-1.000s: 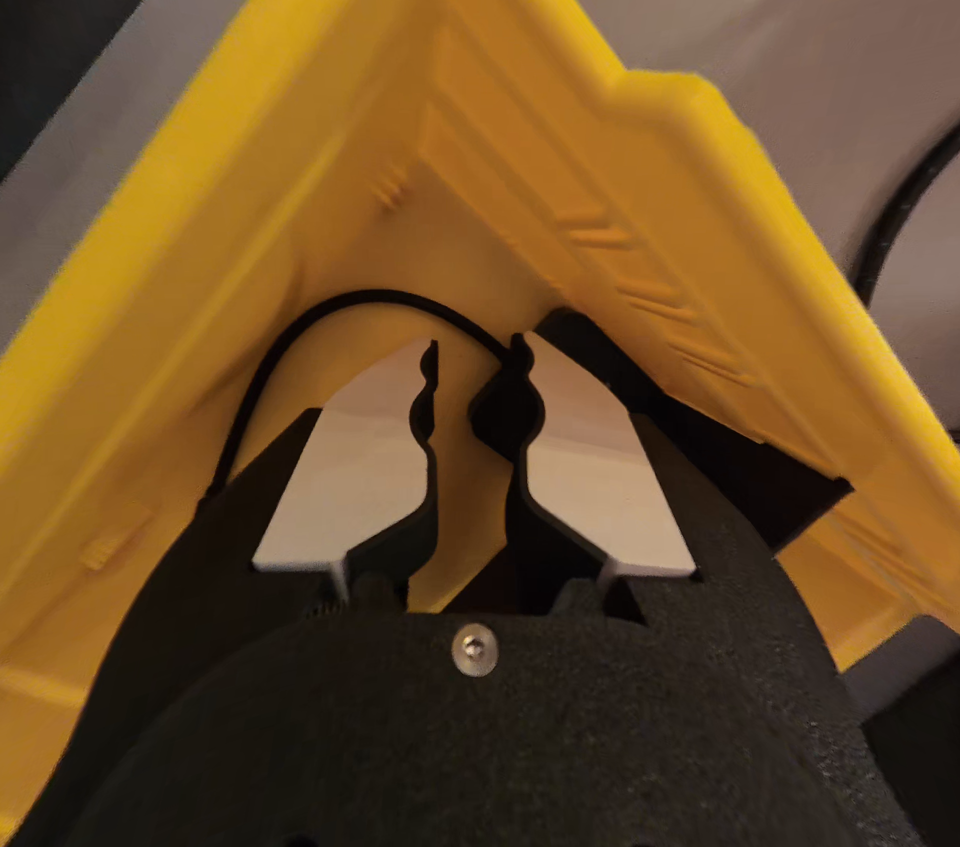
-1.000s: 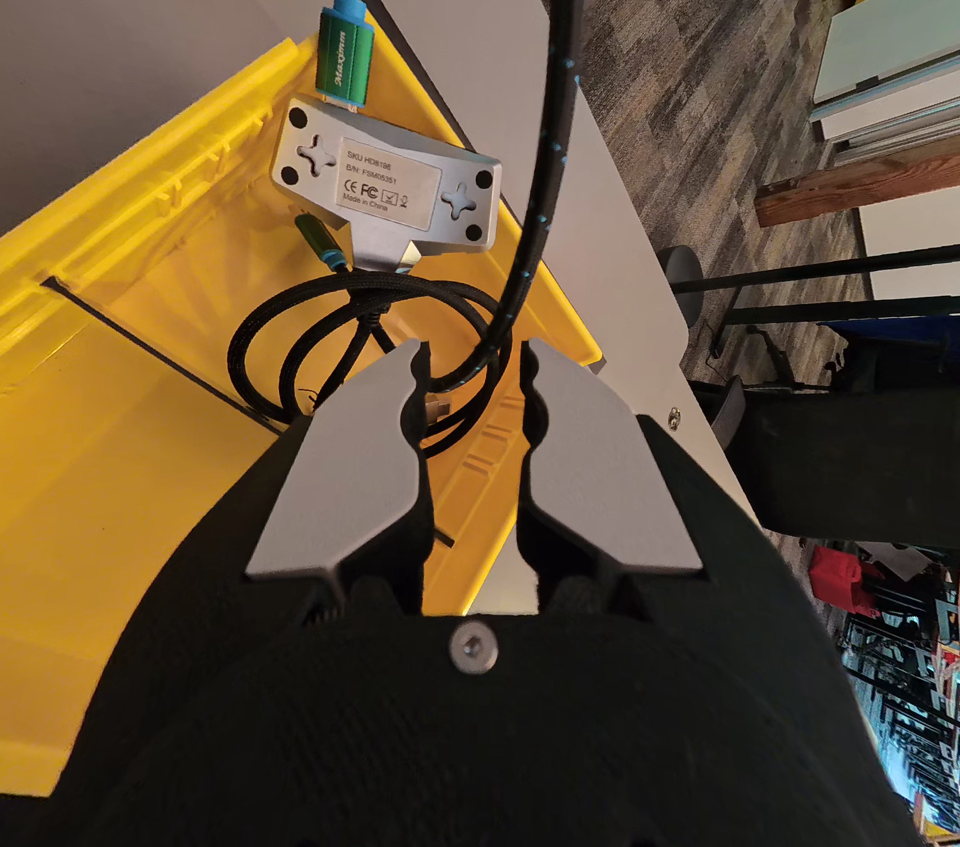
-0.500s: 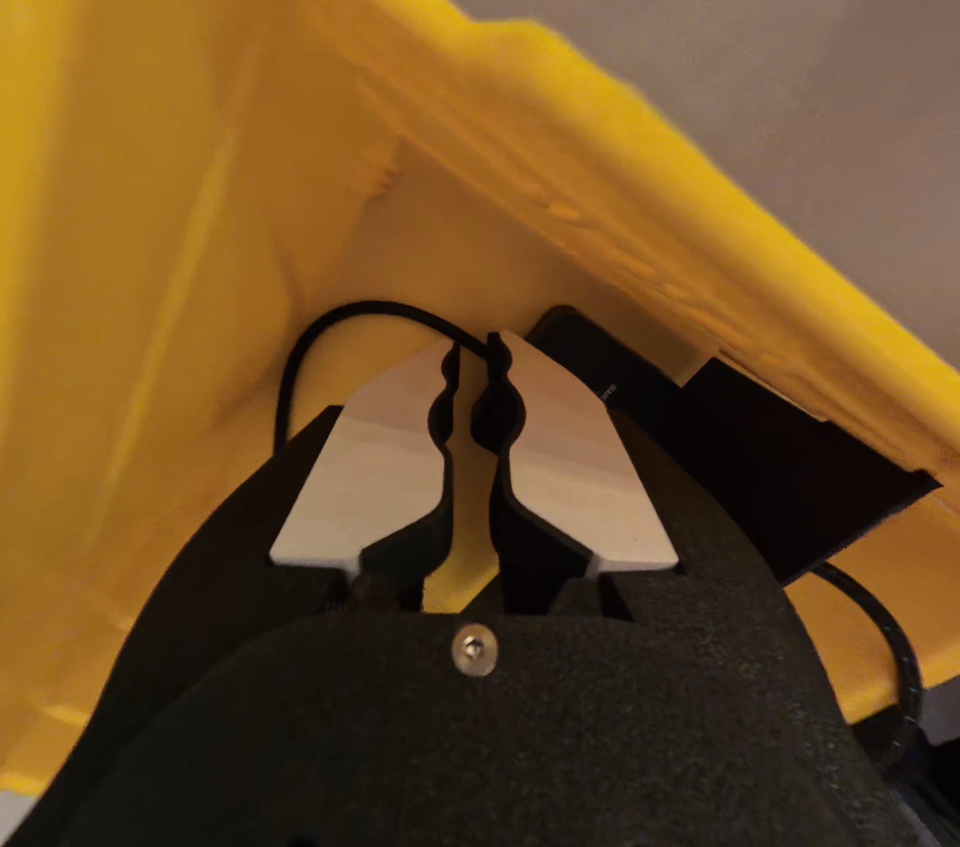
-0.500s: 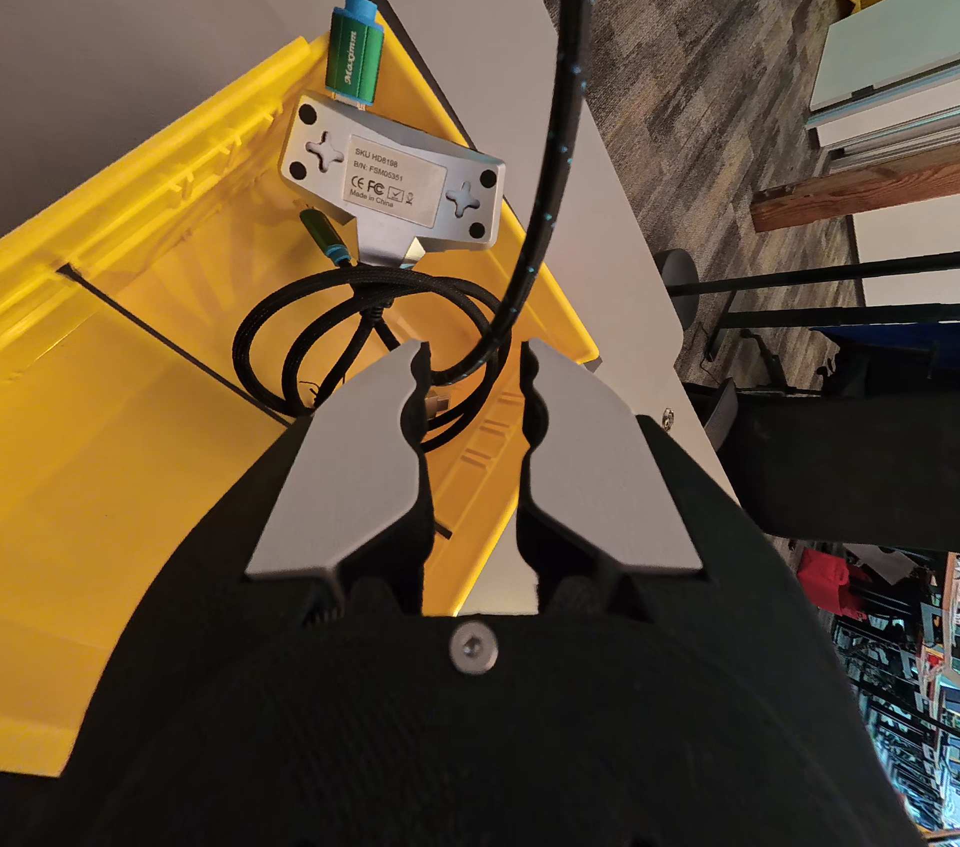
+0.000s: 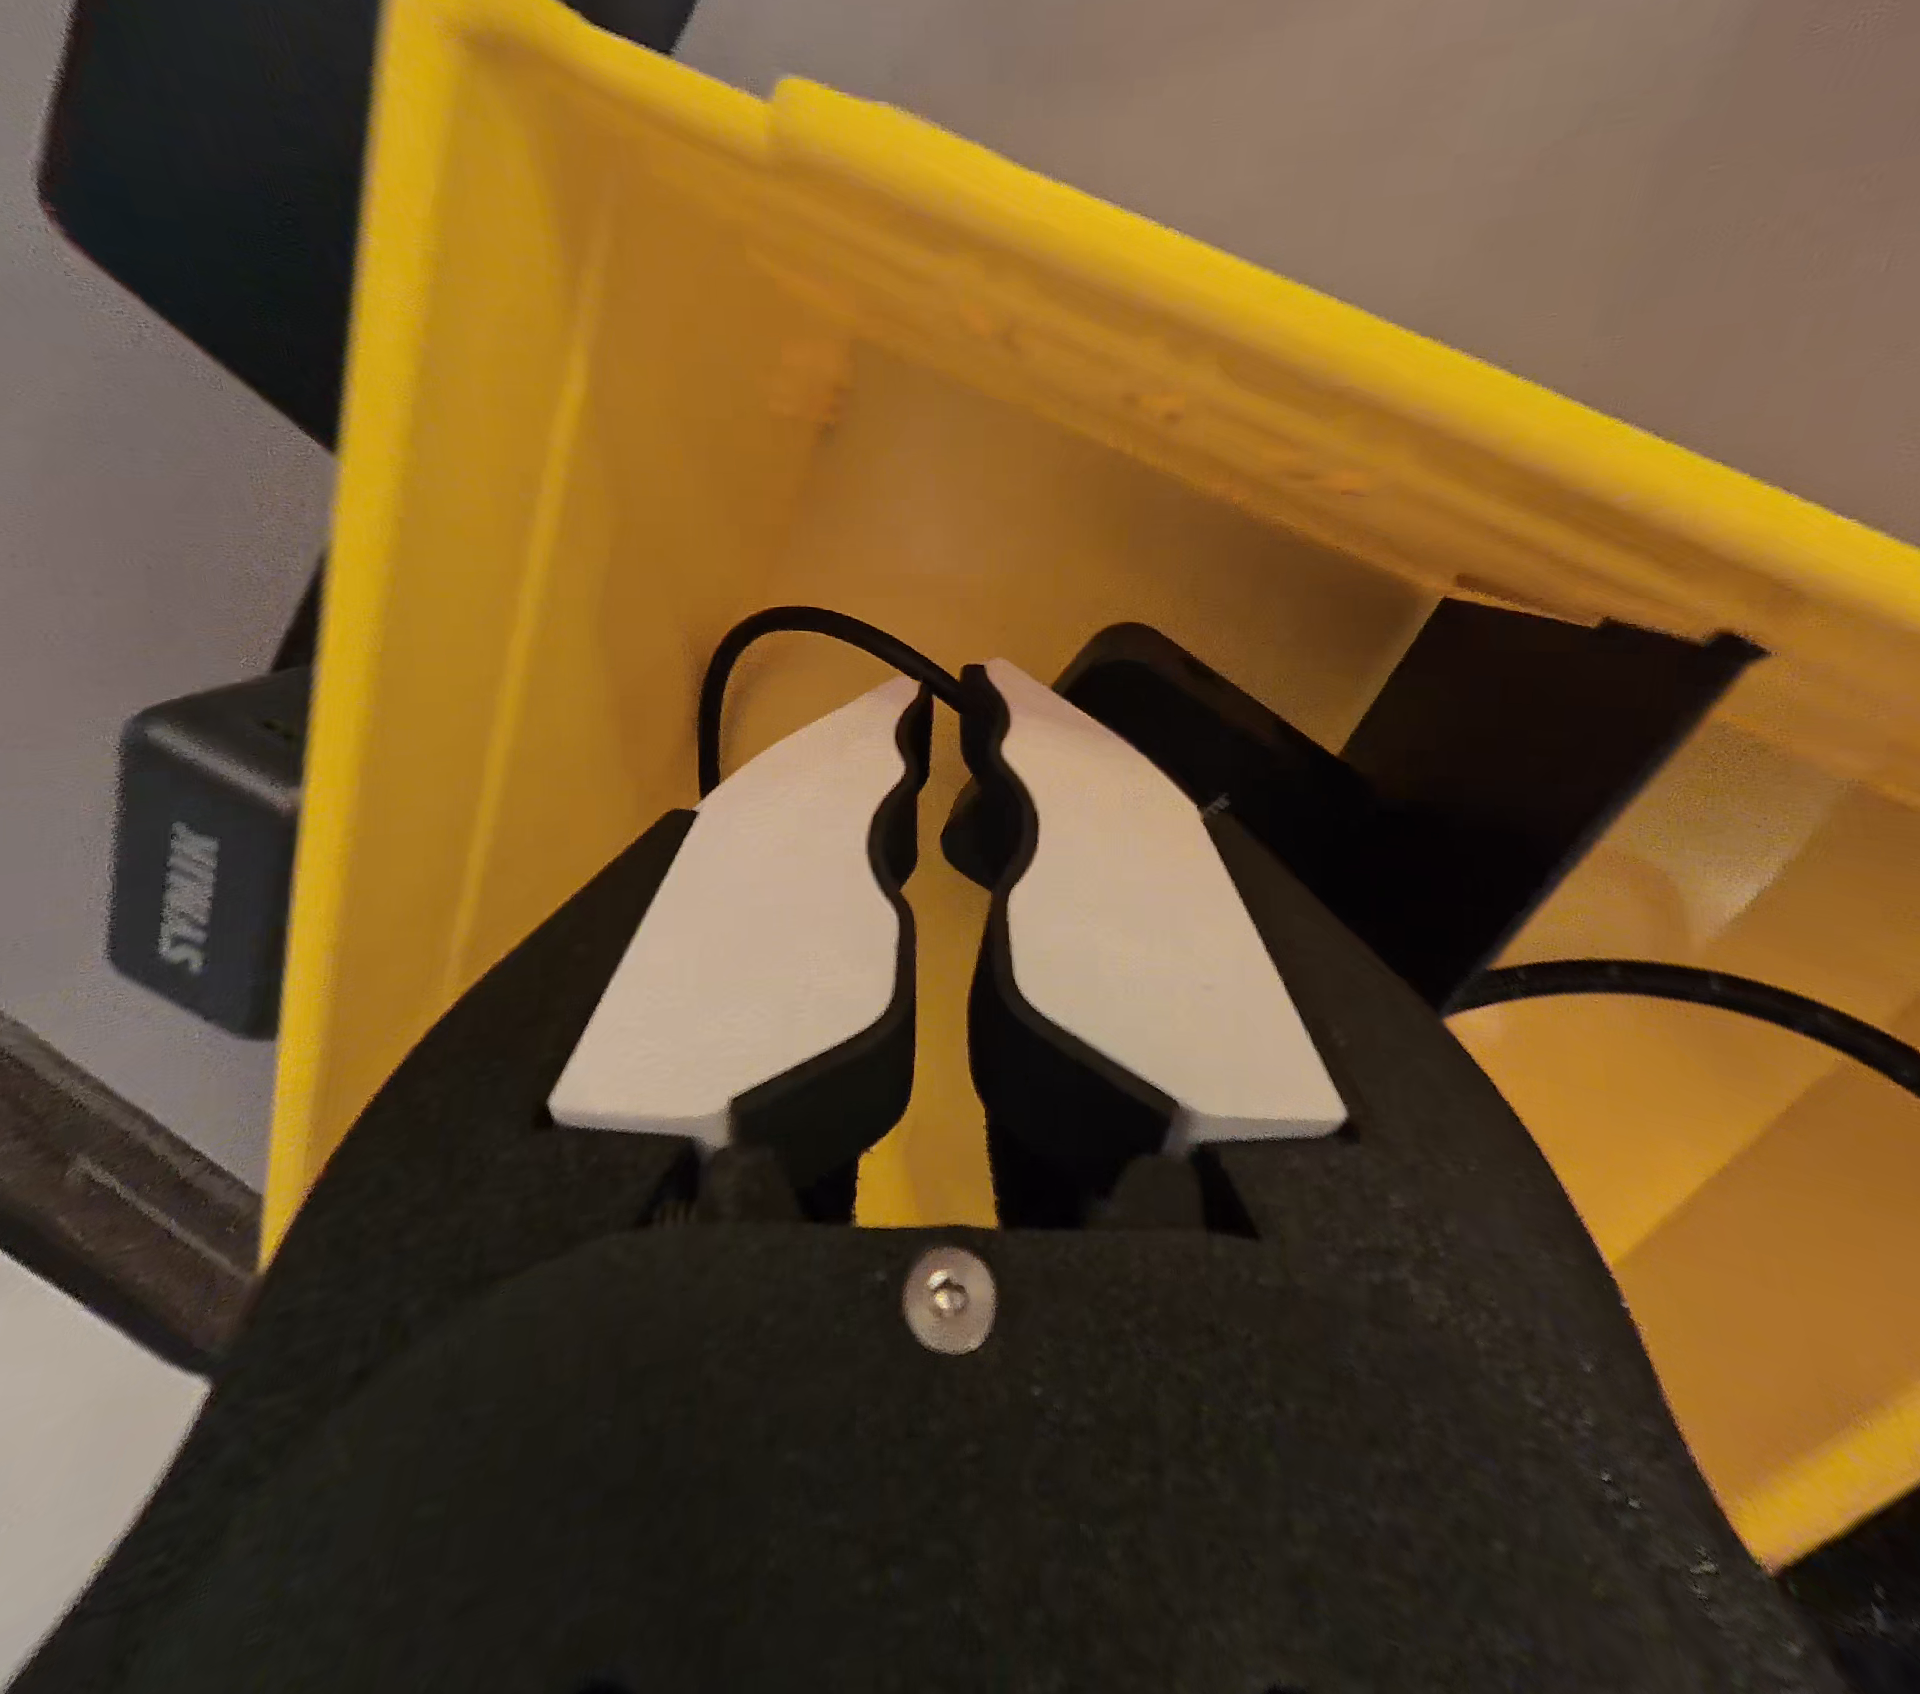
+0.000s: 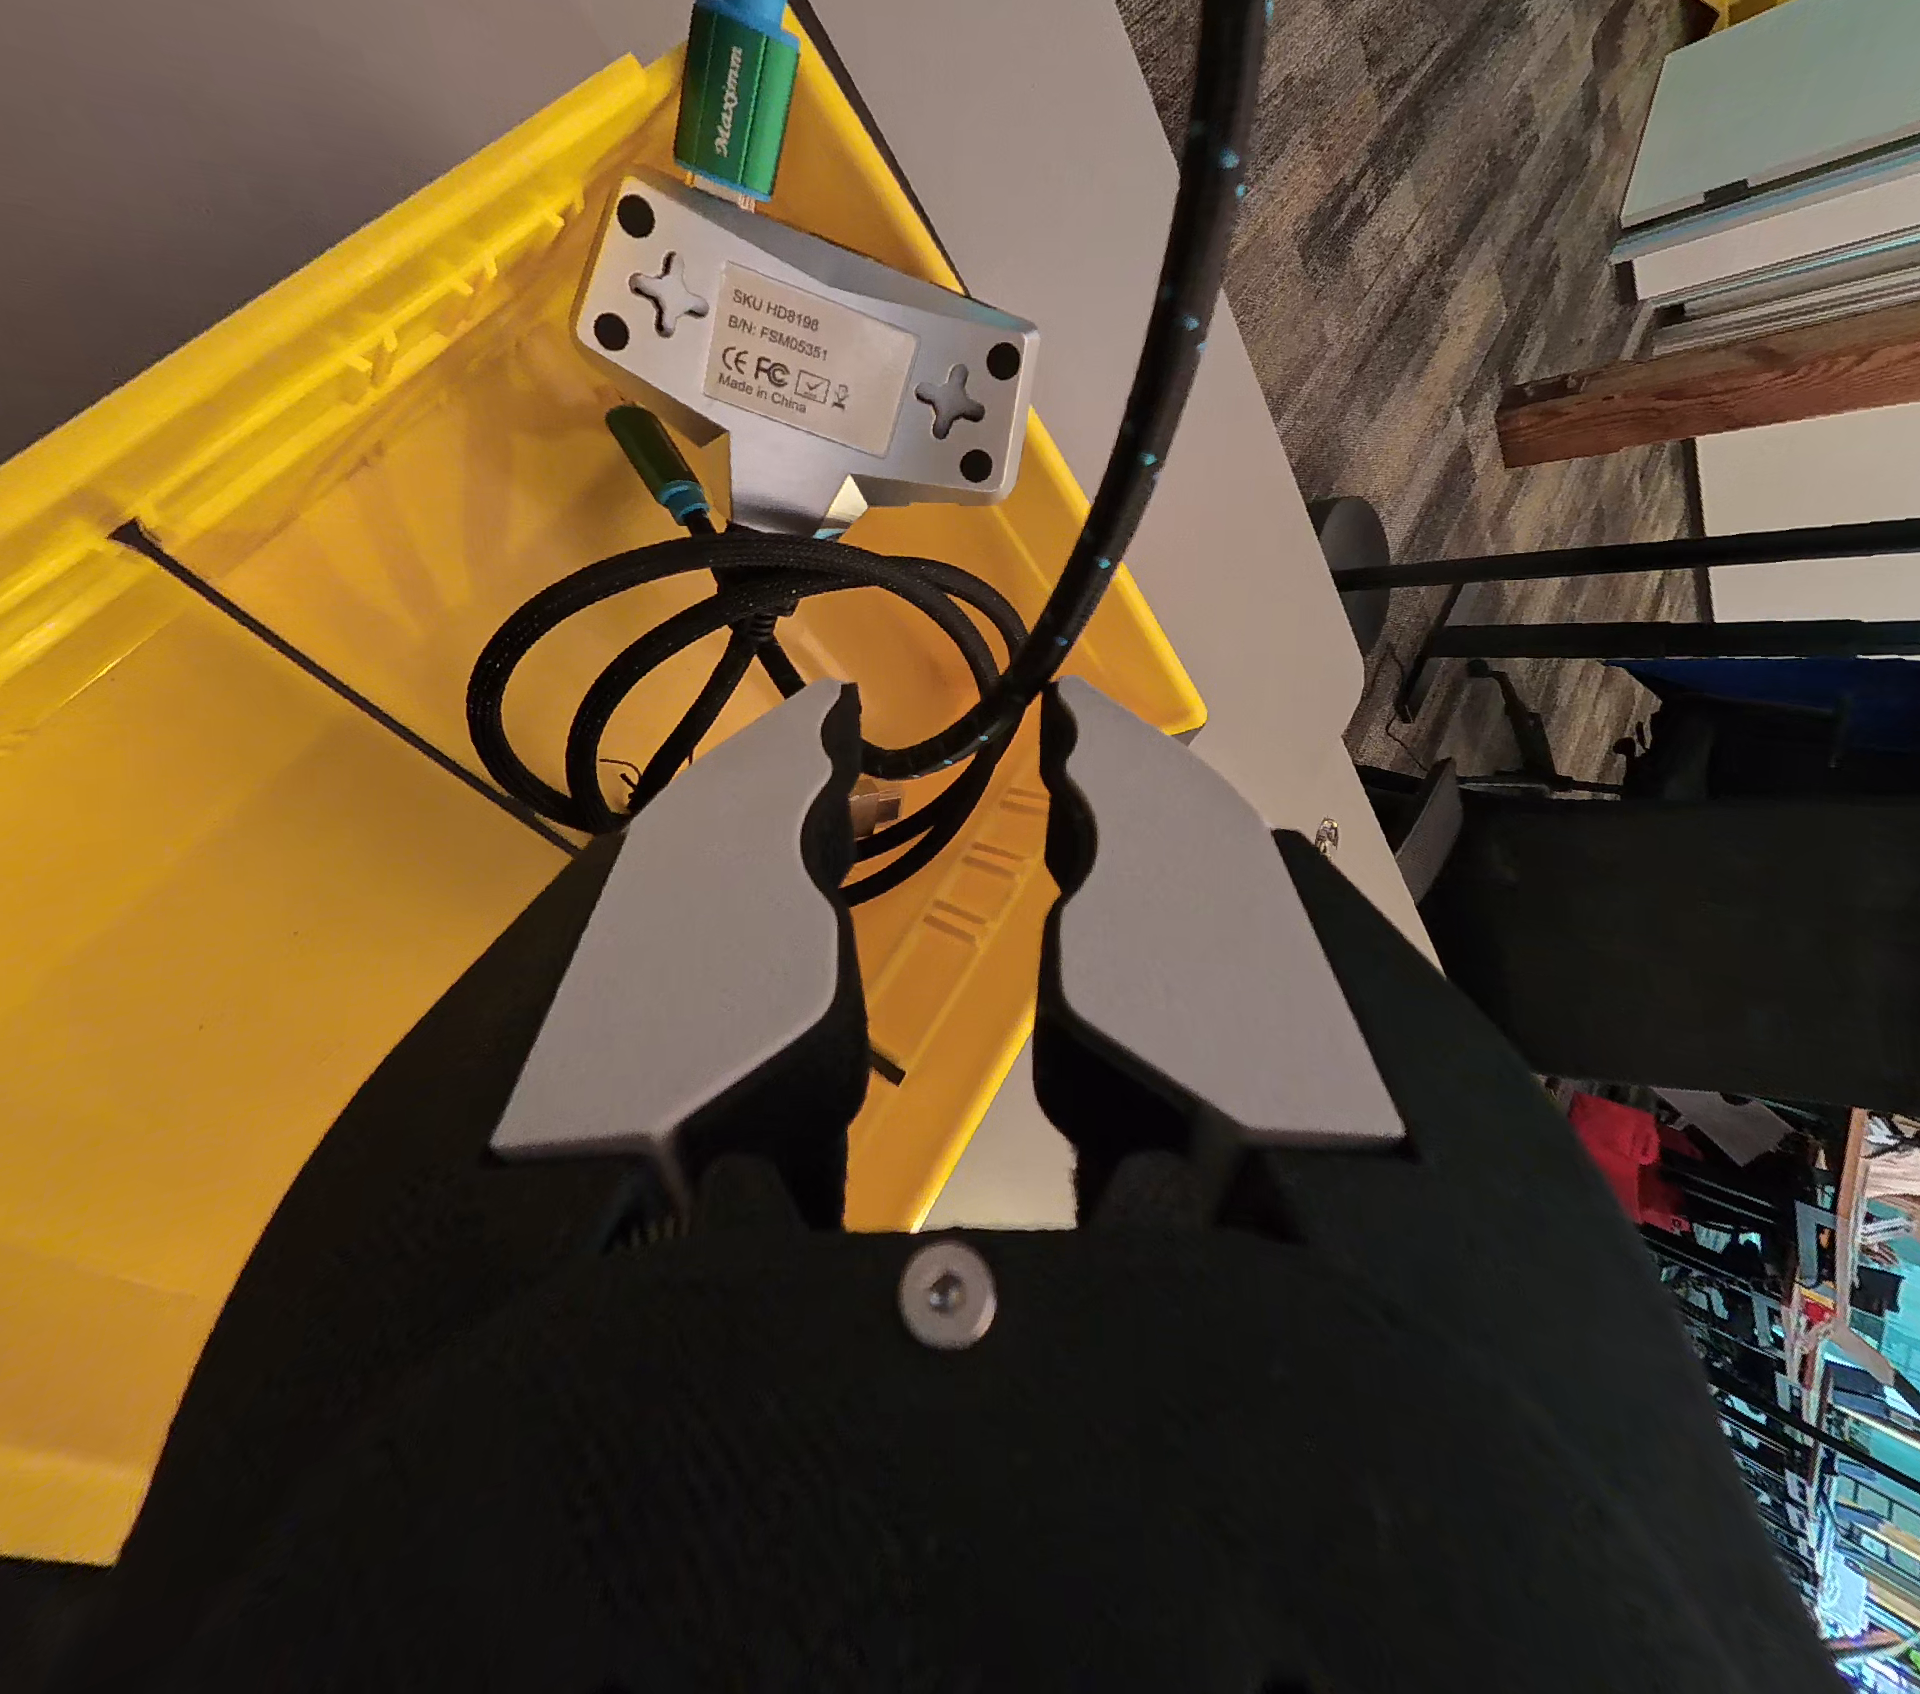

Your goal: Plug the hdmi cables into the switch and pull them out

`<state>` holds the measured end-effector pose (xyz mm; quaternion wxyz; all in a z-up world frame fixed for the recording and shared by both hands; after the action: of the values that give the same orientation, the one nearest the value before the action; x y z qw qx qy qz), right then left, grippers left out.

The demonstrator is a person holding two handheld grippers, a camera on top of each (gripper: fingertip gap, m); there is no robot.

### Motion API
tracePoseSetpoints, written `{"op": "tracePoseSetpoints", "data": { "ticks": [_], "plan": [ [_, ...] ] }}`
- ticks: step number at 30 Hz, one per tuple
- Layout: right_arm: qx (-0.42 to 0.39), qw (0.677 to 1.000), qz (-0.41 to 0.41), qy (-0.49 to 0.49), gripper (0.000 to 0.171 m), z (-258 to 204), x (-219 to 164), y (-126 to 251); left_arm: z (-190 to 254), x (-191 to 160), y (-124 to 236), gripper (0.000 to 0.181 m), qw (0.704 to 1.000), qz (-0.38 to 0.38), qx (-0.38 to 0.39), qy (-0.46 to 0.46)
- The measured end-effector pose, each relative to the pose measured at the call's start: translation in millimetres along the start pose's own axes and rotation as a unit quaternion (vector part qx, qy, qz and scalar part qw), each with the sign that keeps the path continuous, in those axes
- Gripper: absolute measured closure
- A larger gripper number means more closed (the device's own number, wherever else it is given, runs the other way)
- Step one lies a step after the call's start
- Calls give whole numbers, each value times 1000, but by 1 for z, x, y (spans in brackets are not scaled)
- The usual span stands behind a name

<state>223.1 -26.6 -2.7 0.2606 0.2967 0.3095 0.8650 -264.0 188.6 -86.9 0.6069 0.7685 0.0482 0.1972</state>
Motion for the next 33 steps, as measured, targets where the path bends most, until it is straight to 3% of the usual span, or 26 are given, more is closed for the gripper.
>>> {"op": "tracePoseSetpoints", "data": {
  "ticks": [5,8,10,12,16,25,30,33],
  "plan": [
    [1,1000,3,3,138,-1,1,1,-3,8,37,181,998,68,3,-7],
    [0,1000,10,6,138,-2,4,4,1,-2,38,181,998,46,-34,-22],
    [1,1000,13,13,137,-3,5,5,5,-10,29,180,994,34,-49,-90],
    [-1,1000,15,17,137,-3,5,4,9,-18,17,140,983,18,-56,-173],
    [-2,1000,21,19,137,-4,6,3,16,-15,0,109,956,16,-71,-285],
    [18,998,60,30,137,-12,21,12,35,-13,-14,115,915,-27,-185,-358],
    [16,997,61,44,138,-16,24,13,49,-13,-26,94,900,-47,-218,-375],
    [19,996,70,43,138,-17,27,15,50,-14,-29,93,889,-43,-201,-409]
  ]
}}
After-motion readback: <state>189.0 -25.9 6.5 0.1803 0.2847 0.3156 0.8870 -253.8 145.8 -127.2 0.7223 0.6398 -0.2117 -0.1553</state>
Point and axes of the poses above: each gripper's, where its closed fingertips meet, y back along the fingers, x out of its top, z = x × y across the jaws, the point moved 3 cm from there along y, back along the fingers, and after that the axes turned 1 degree about y, right-handed, at the moved point
